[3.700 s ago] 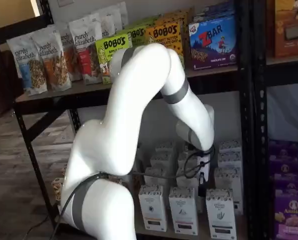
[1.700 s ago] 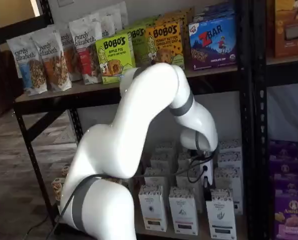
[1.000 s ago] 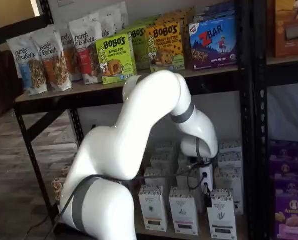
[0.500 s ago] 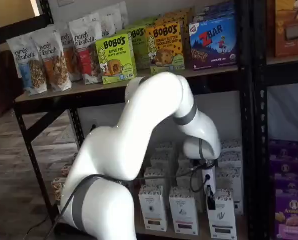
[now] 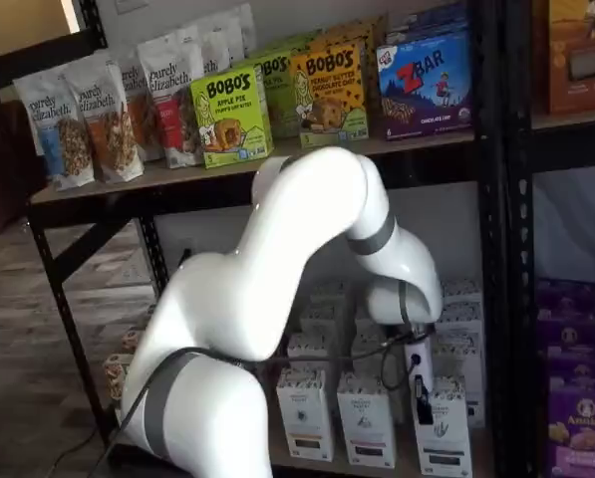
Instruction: Pick up the white box with a green strip in the middle, on the bottom shelf, the sixth box from the left
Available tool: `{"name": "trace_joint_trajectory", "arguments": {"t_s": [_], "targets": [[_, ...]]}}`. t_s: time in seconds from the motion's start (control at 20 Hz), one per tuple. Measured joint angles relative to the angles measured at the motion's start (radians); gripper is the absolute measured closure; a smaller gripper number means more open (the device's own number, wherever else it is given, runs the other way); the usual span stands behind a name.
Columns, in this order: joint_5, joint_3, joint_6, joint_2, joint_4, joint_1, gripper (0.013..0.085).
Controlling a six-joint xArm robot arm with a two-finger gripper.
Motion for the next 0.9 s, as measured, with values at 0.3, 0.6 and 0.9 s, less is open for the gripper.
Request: {"name": "trace_joint_trajectory", "arguments": {"t_s": [0.3,0.6,0.9], "targets": [[-0.007,0.006,-0.019,-0.003,0.017,-0.004,0.0250],[-0.004,0.010,-0.018,-0.006,0.016,-0.003,0.0330],[-0.016,0.021,-0.017,-0.011,0.017,-0.002,0.0370]]}}
